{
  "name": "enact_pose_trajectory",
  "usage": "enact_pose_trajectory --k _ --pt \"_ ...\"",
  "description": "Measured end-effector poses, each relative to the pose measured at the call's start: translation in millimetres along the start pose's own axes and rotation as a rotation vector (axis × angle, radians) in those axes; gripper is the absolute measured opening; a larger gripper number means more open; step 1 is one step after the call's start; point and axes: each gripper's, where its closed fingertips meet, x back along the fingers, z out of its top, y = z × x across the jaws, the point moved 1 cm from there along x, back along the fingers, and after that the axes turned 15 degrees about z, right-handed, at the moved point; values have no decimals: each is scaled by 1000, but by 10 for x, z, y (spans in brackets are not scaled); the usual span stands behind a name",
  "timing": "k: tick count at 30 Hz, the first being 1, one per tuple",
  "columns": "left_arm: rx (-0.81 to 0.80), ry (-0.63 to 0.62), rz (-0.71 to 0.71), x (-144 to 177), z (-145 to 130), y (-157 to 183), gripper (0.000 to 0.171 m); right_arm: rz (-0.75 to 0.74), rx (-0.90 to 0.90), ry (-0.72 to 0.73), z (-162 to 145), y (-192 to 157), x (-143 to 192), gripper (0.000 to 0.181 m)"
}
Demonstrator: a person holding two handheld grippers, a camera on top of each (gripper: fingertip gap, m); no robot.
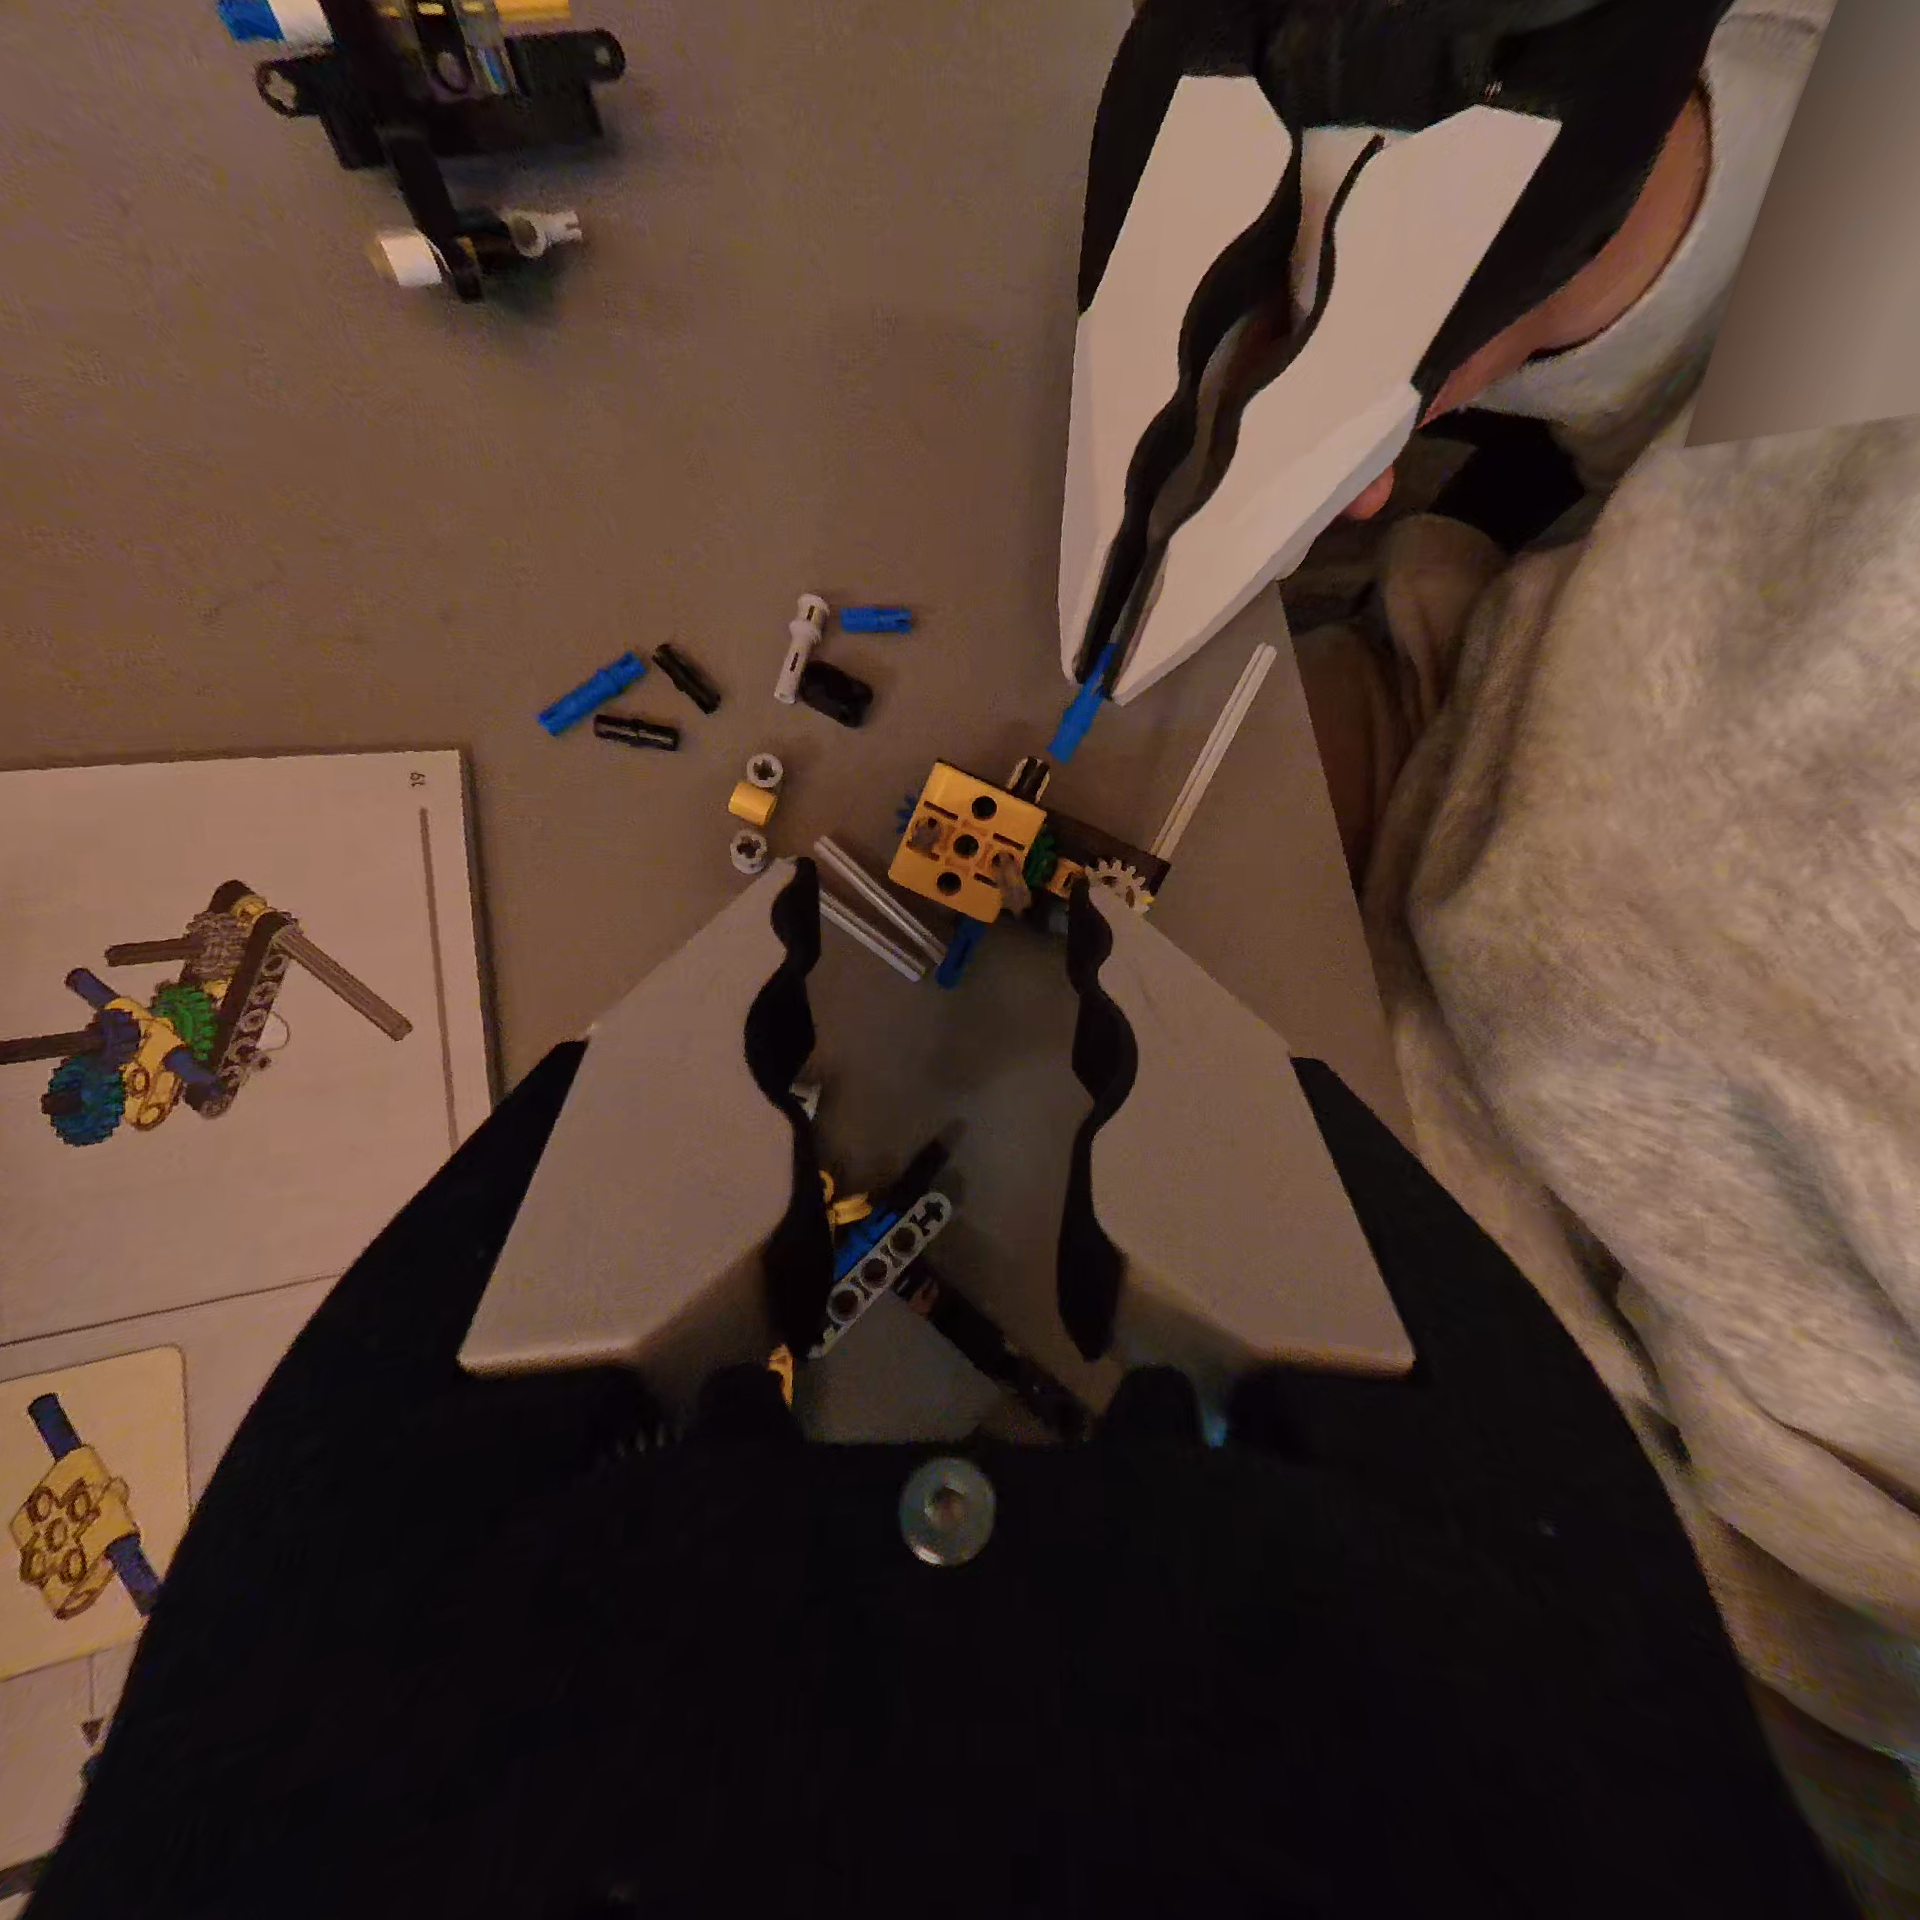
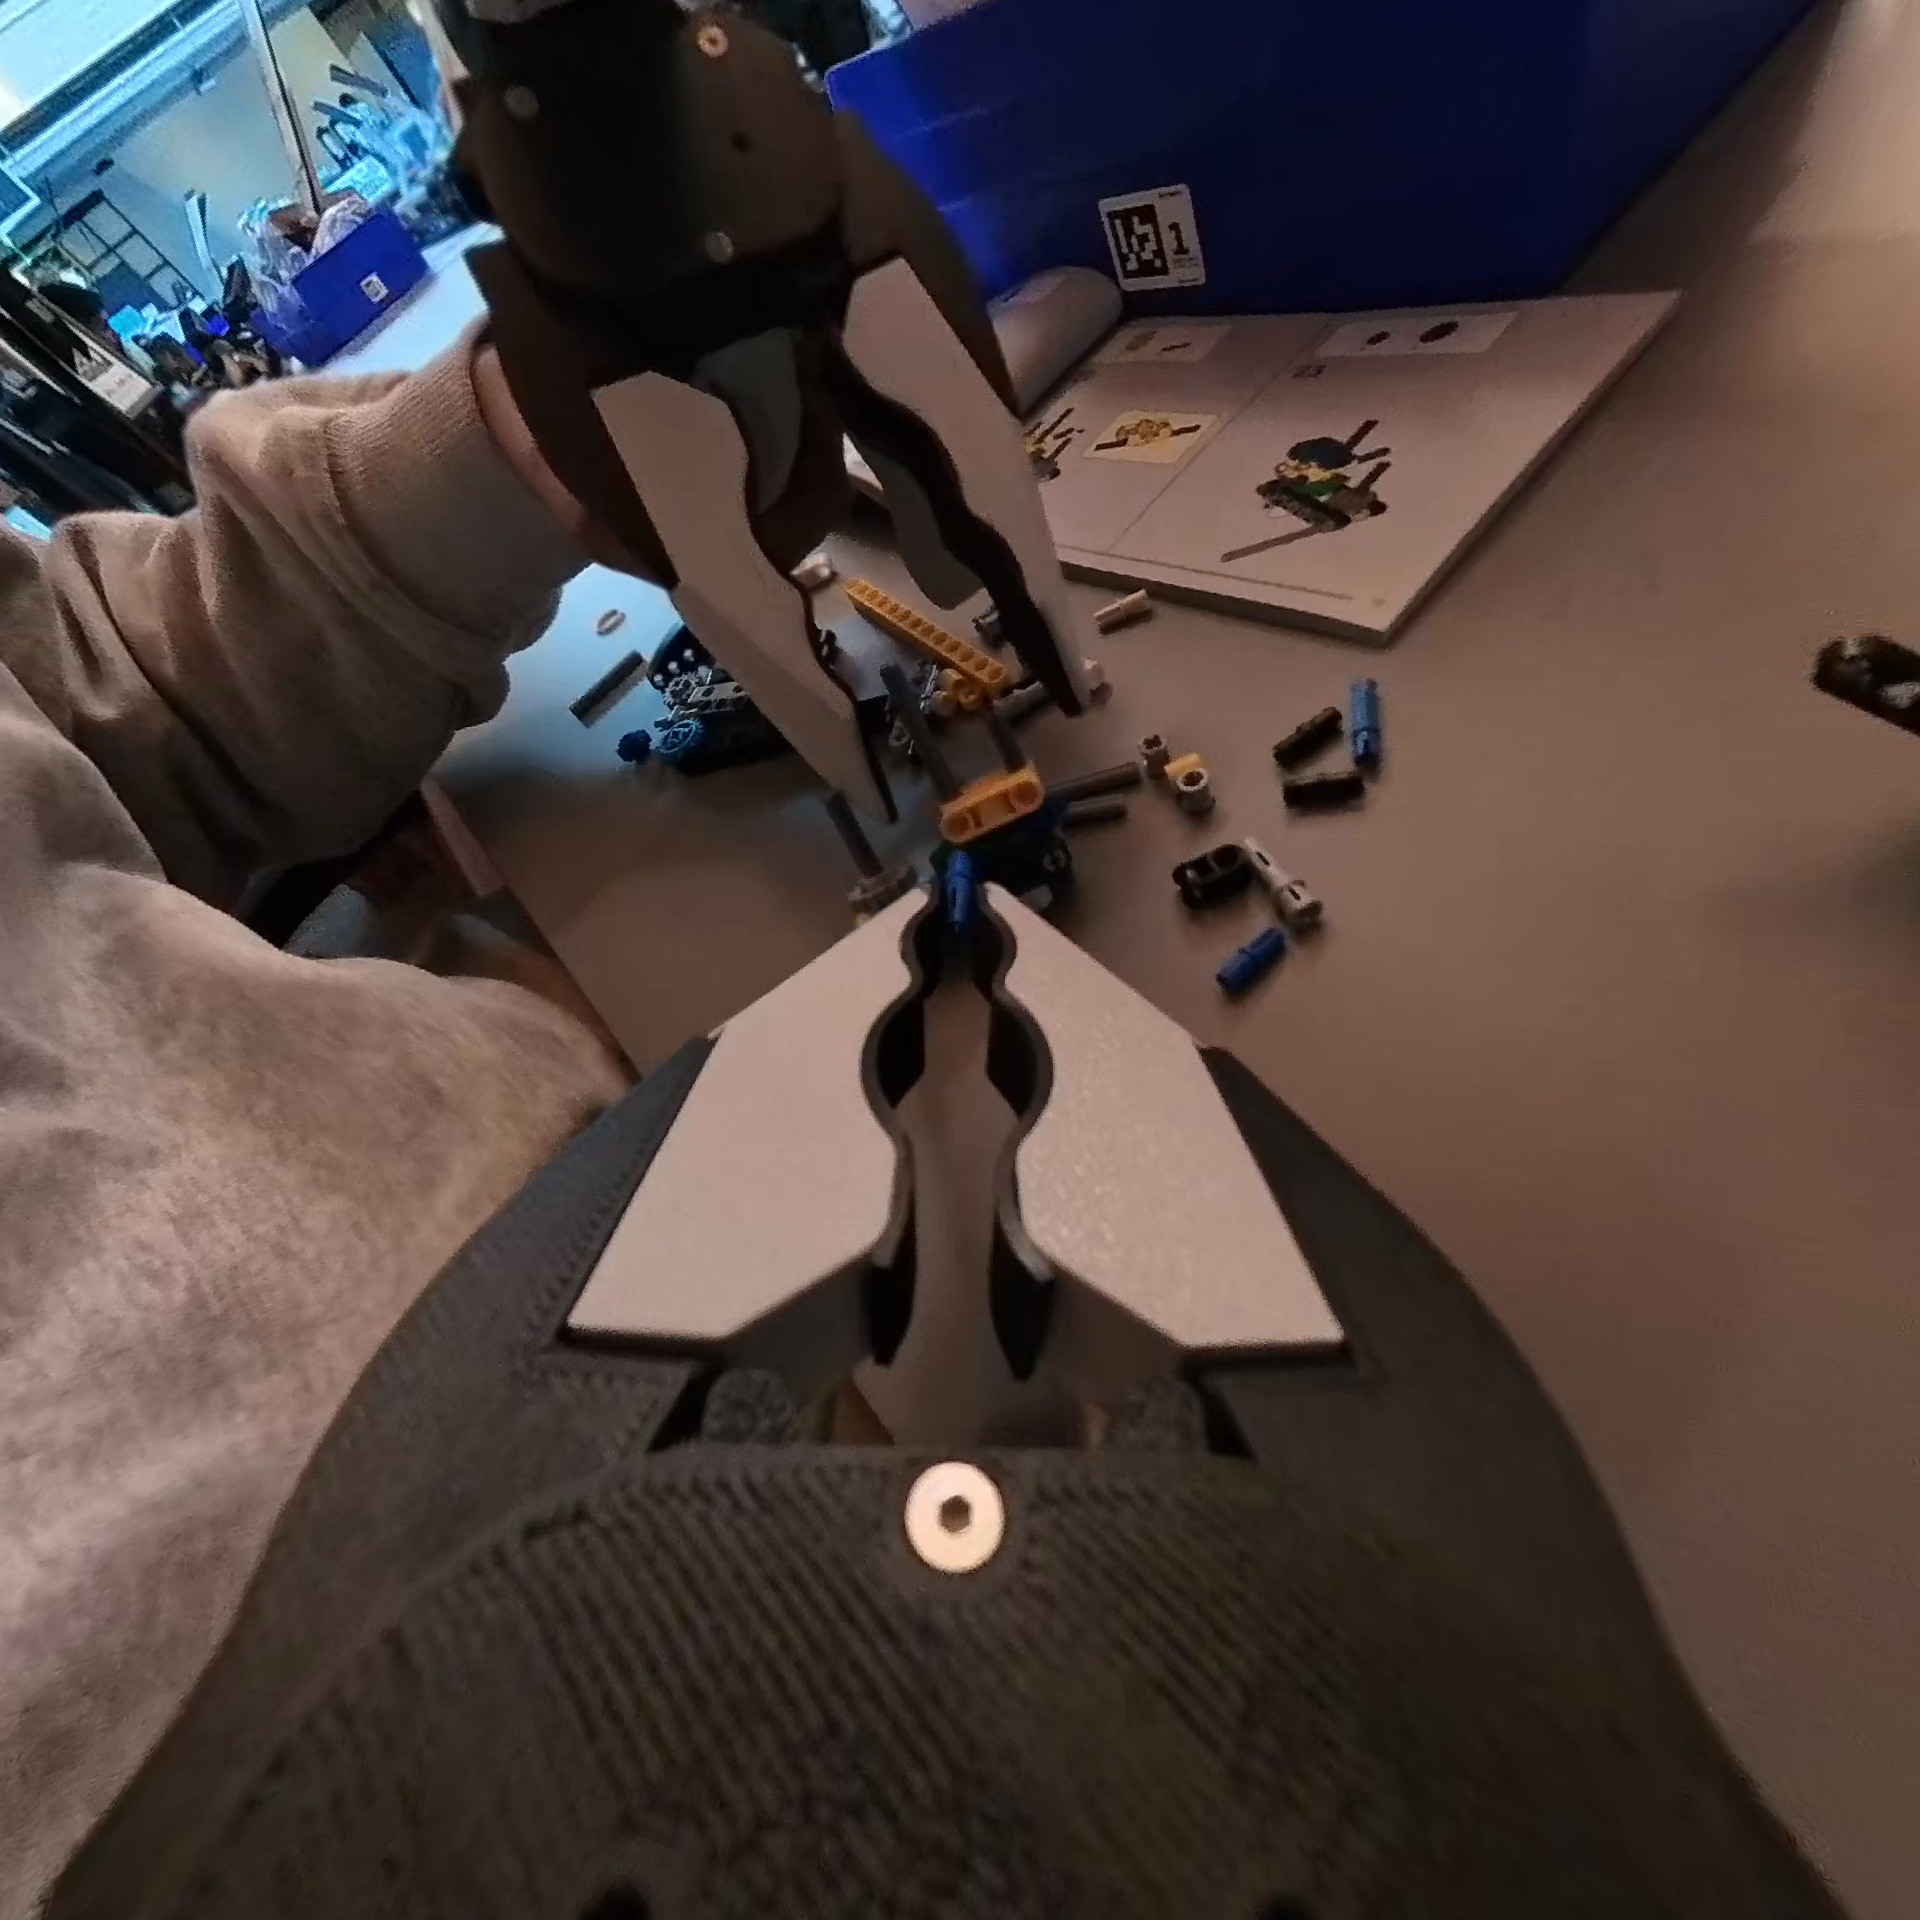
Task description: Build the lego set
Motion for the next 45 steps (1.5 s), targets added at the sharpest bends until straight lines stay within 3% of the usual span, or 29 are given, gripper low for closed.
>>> enact_pose_trajectory --k 11,26,35,45 --pt "-119 -24 51 -91 79 90 26 -39 21 -31 4 79 38 3" --pt "-170 -90 61 -148 146 247 37 -18 15 -41 -51 55 98 3" --pt "-86 -40 11 -55 158 172 38 26 7 -31 -51 11 87 3" --pt "-106 -49 9 -114 103 183 36 31 1 -42 -67 12 72 3"
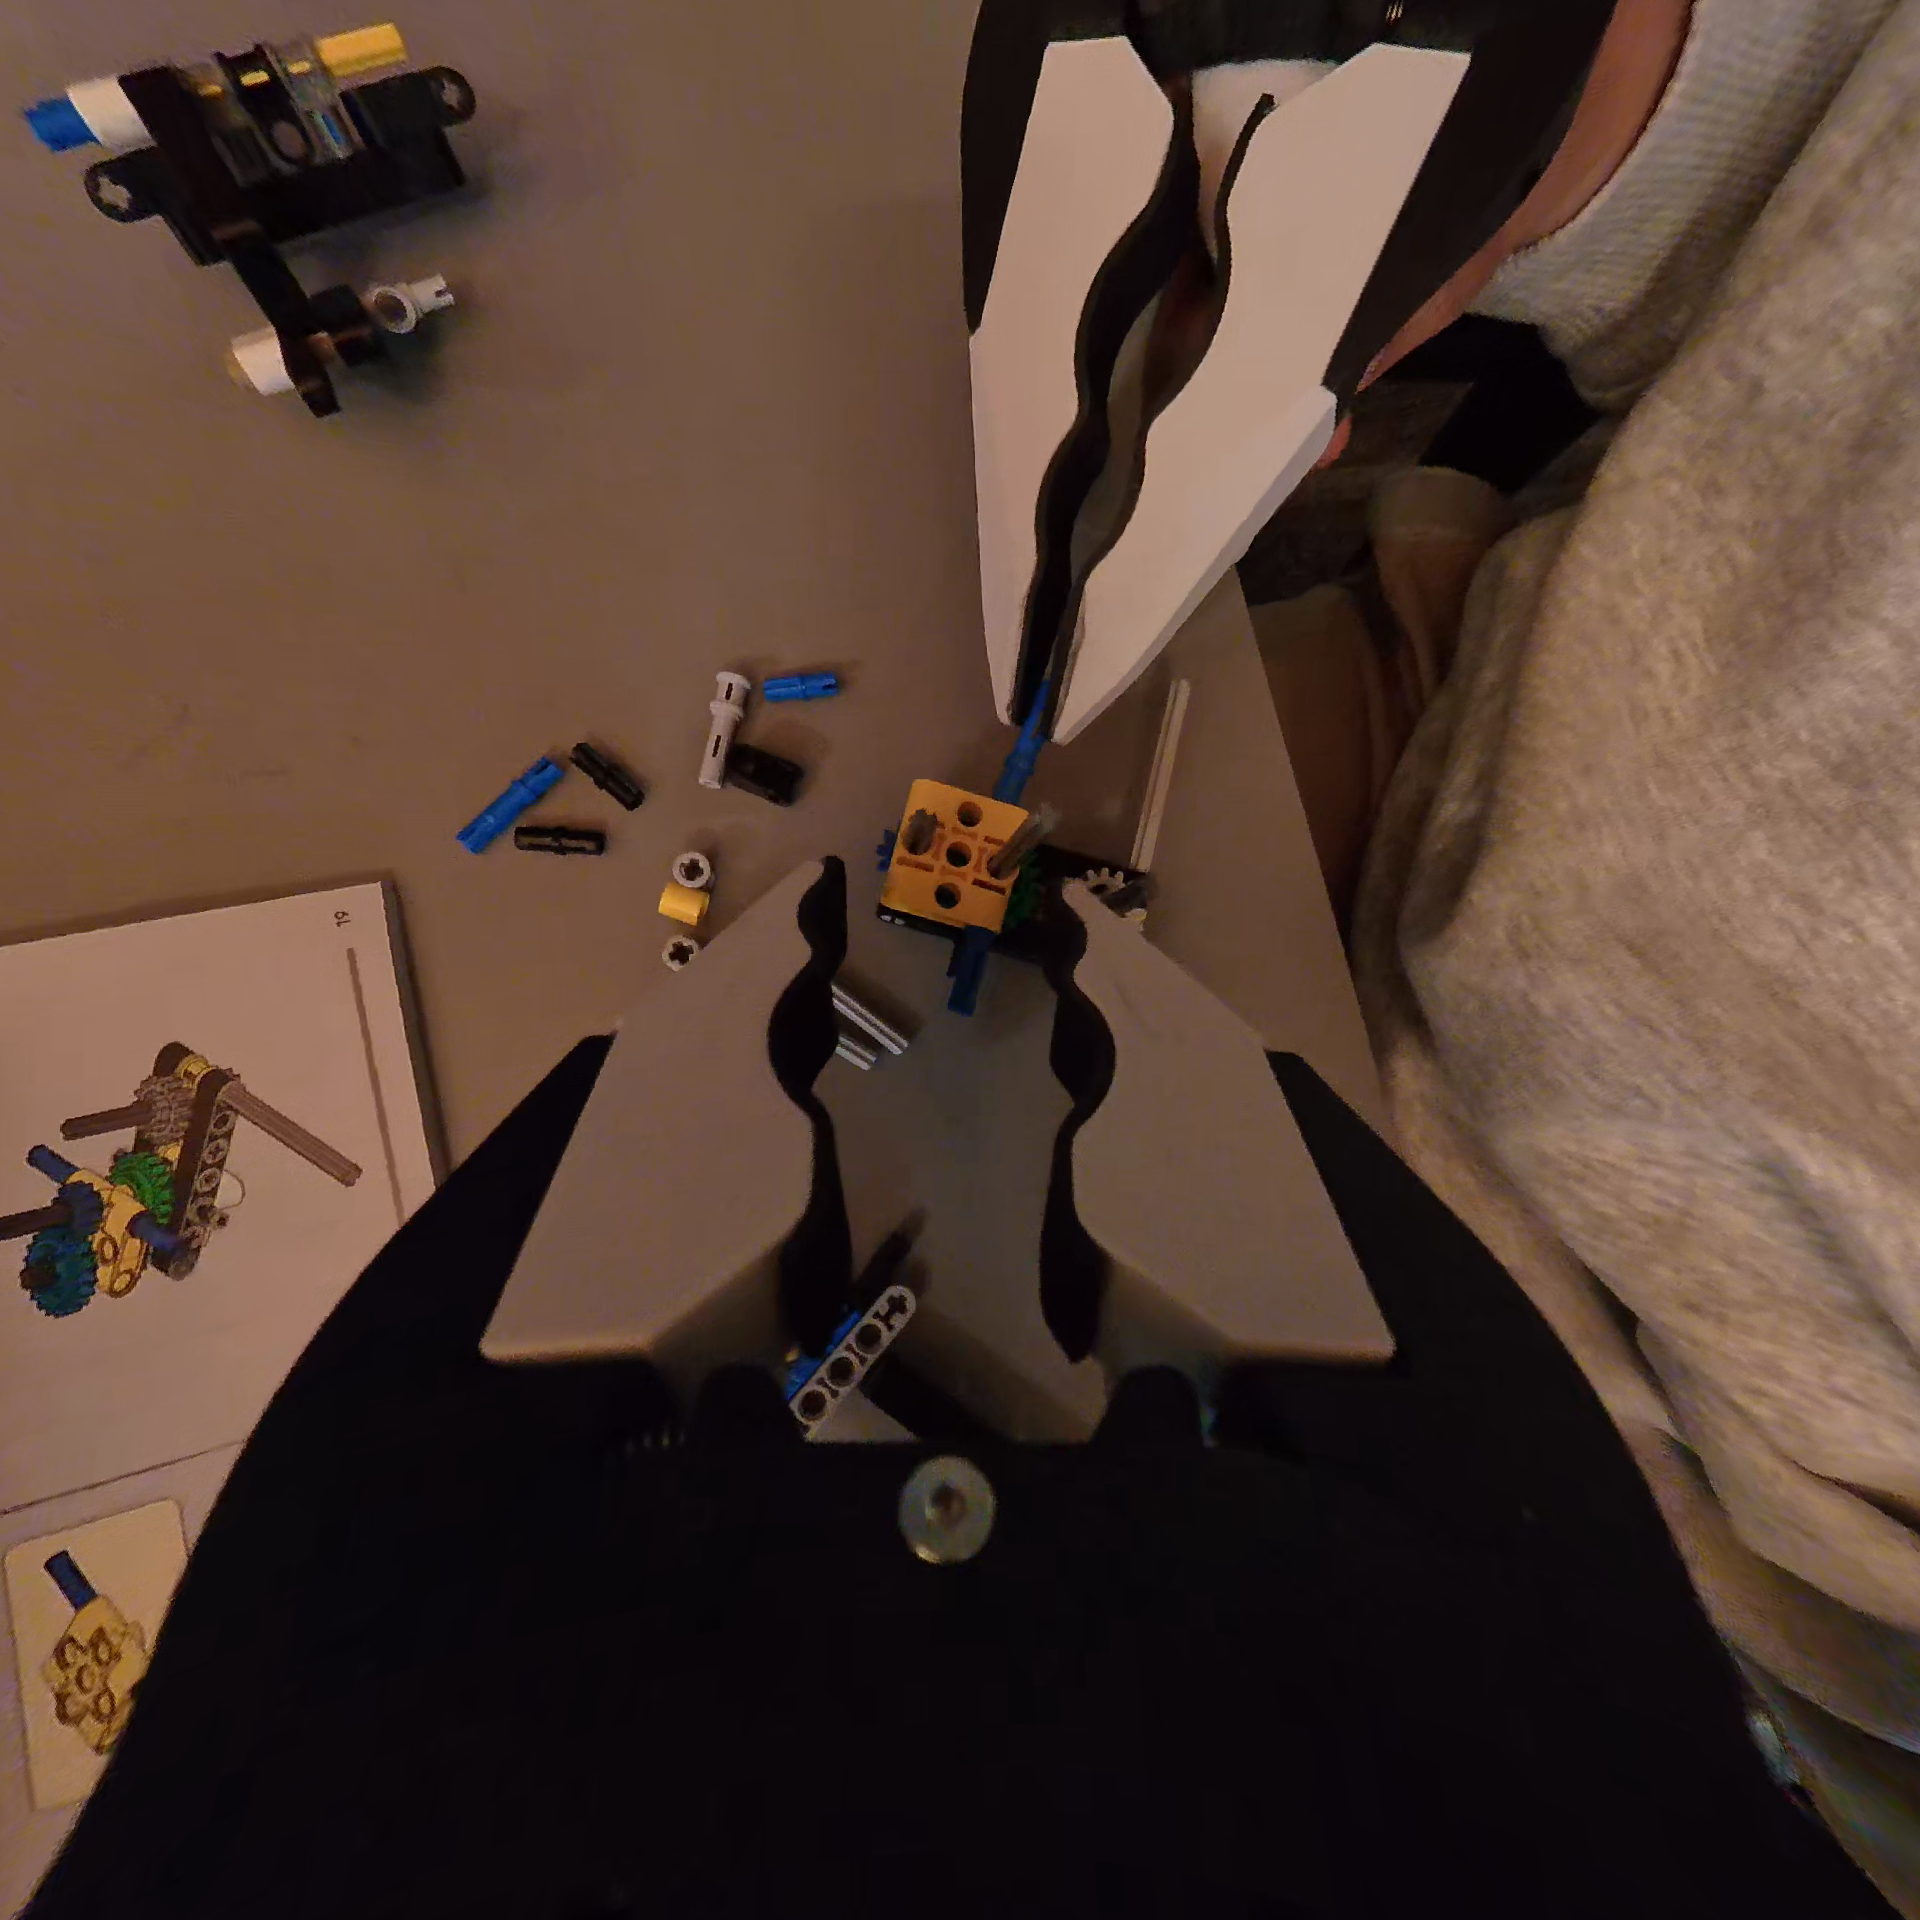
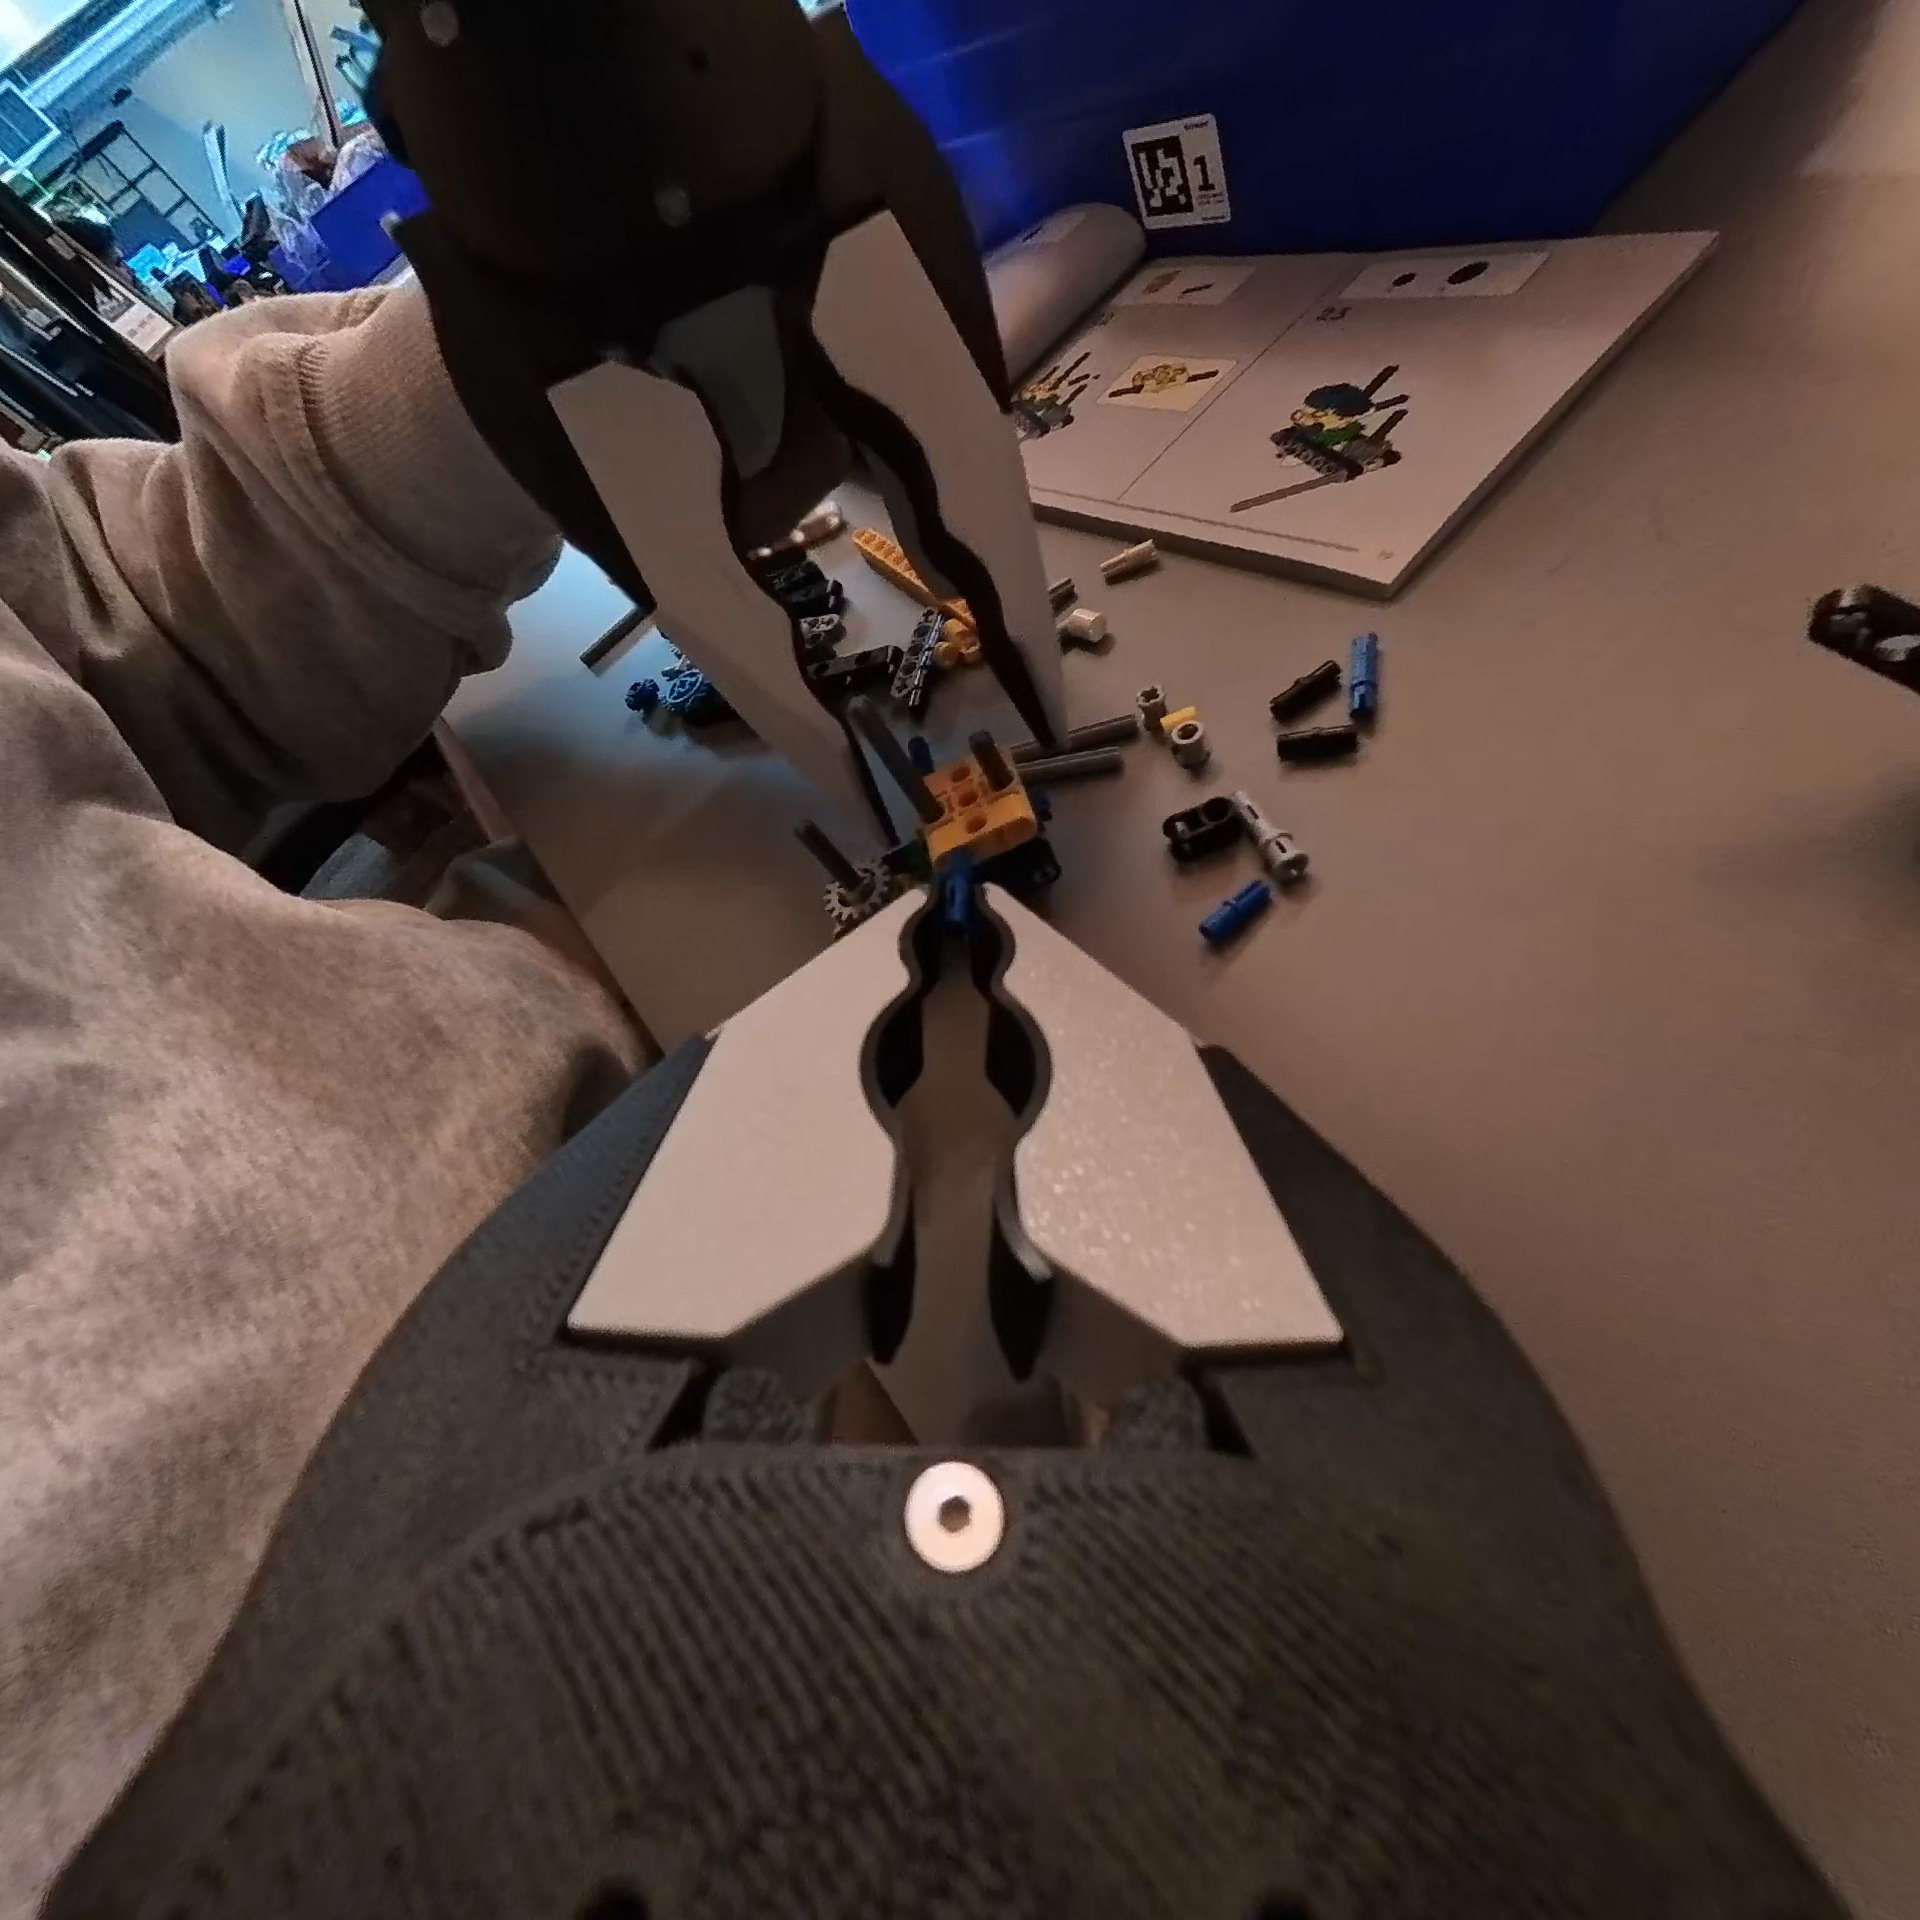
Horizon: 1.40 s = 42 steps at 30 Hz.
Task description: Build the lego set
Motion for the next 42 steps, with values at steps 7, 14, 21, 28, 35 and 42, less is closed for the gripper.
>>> enact_pose_trajectory --k 7,14,21,28,35,42 --pt "-8 6 -10 -41 -3 25 28 11 -11 -16 -27 -3 -21 3" --pt "5 17 -29 -21 -24 37 26 61 -65 17 -14 -10 -20 3" --pt "36 47 -24 -6 -43 47 26 100 -125 38 -19 -23 -40 3" --pt "54 65 -22 1 -51 53 26 118 -180 47 -26 -27 -49 3" --pt "63 80 -23 6 -55 47 26 156 -284 83 -26 -7 -54 3" --pt "76 91 -40 3 -52 49 26 237 -402 106 -33 1 -52 2"
